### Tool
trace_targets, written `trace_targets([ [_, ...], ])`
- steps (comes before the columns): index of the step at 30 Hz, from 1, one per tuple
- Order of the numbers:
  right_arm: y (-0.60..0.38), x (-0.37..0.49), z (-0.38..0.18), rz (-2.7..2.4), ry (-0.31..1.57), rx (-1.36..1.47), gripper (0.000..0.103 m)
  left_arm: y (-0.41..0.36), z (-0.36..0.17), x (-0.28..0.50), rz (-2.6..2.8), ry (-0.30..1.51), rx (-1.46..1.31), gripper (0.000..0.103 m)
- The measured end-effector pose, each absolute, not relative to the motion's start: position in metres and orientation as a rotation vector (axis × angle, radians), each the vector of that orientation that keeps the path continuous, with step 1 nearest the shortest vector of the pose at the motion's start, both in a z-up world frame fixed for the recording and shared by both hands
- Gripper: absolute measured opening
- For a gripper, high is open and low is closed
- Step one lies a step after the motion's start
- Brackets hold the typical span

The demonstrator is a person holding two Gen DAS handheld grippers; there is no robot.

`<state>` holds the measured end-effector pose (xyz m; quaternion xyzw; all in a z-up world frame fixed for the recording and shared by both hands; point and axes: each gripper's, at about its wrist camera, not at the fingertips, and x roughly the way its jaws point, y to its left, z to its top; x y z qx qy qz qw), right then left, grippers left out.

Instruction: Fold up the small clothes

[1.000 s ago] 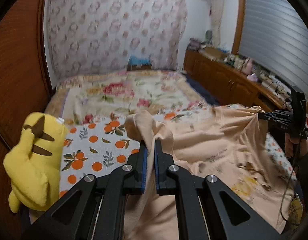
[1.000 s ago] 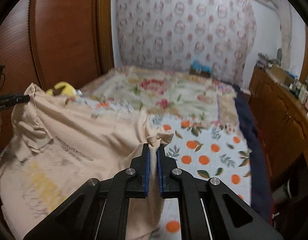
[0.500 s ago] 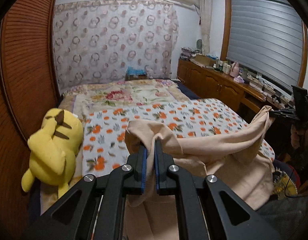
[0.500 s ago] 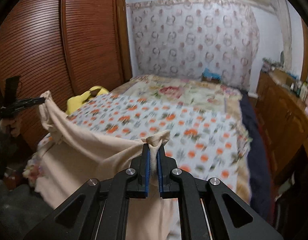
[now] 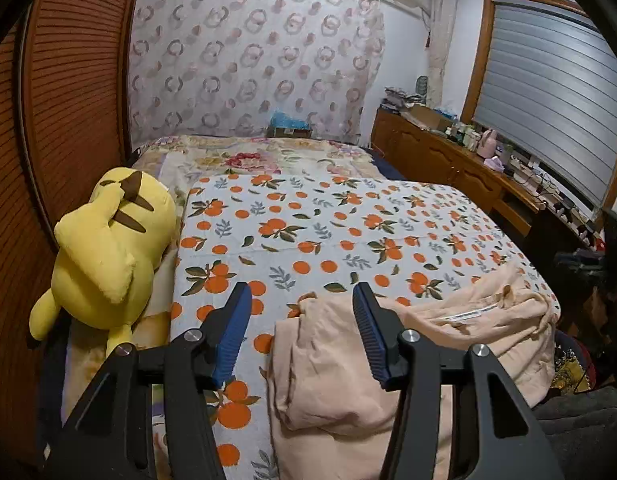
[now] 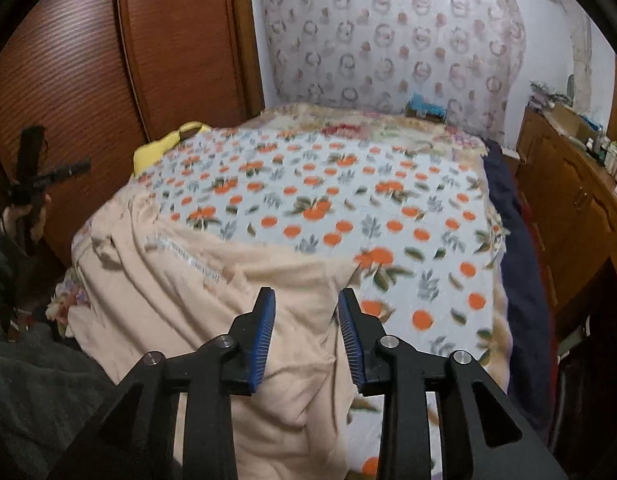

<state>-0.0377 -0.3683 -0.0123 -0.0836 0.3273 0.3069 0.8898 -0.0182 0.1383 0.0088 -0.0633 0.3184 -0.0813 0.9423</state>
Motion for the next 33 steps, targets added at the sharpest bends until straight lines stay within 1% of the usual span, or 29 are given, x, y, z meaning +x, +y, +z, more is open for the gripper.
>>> trace_targets([
  [2,-0.349,-0.038,-0.008,0.609,0.653,-0.173,0.046,0.139,0.001,-0.009,-0.153,0.669,-0.126,0.053],
  [4,-0.348,-0.028,-0.010,0.577,0.648,-0.175,0.048,0.139,-0.007,0.002,-0.139,0.688,-0.121,0.053],
  [12,-0.311,0.026,-0.058,0.567,0.735,-0.131,0.048,0.144,-0.038,0.036,-0.101,0.772,-0.100,0.053],
  [19,-0.292,0.056,-0.079,0.565,0.781,-0.129,0.048,0.144,-0.061,0.051,-0.103,0.846,-0.074,0.053],
  [24,-0.292,0.059,-0.092,0.532,0.809,-0.148,0.049,0.145,-0.070,0.049,-0.148,0.873,-0.092,0.053],
  [26,-0.292,0.062,-0.098,0.557,0.832,-0.134,0.055,0.144,-0.073,0.048,-0.174,0.898,-0.103,0.044],
  [28,-0.292,0.063,-0.101,0.568,0.823,-0.122,0.057,0.142,-0.074,0.047,-0.186,0.904,-0.103,0.042],
  [33,-0.290,0.064,-0.105,0.569,0.807,-0.110,0.063,0.137,-0.075,0.044,-0.187,0.912,-0.100,0.042],
])
